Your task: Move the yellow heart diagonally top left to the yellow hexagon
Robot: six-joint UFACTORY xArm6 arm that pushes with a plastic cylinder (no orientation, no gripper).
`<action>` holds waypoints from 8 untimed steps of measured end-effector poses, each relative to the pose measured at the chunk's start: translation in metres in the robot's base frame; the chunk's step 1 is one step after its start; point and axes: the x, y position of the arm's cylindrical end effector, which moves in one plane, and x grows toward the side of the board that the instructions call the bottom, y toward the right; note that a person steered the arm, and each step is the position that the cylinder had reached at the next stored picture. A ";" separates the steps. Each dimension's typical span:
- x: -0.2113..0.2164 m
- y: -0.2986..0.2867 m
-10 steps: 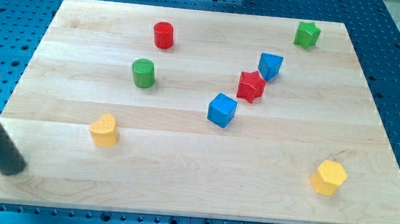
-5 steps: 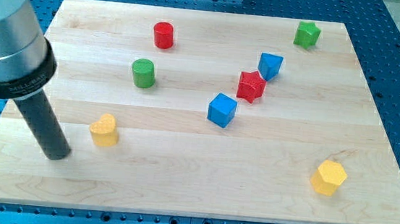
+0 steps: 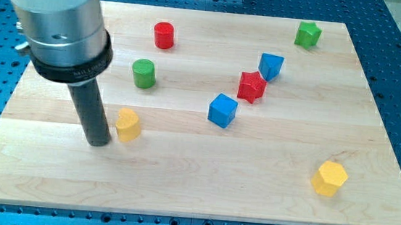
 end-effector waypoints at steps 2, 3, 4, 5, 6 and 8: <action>0.015 0.037; 0.019 -0.038; -0.023 -0.011; -0.029 0.028; -0.044 0.033; -0.048 0.071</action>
